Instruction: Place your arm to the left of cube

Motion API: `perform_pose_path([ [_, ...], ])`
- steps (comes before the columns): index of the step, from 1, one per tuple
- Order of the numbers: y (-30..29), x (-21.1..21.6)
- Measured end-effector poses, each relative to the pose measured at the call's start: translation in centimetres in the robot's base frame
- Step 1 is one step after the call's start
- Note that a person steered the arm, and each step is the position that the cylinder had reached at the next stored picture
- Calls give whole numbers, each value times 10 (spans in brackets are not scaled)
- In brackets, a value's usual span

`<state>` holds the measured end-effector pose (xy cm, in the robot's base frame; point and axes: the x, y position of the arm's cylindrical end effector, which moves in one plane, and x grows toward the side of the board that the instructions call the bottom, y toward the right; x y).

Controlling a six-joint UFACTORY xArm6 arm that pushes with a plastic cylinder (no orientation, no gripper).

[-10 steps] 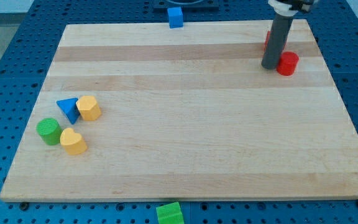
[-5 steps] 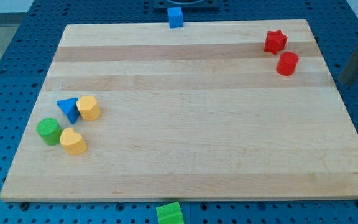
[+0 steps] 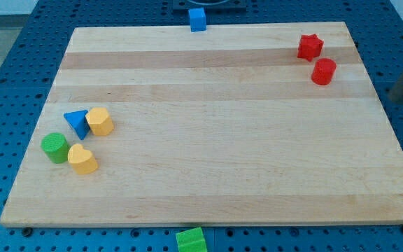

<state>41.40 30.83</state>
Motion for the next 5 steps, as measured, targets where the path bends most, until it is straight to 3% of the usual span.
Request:
perform_pose_path([
  [2,-238,-5],
  [3,-319,-50],
  [5,-368,-219],
])
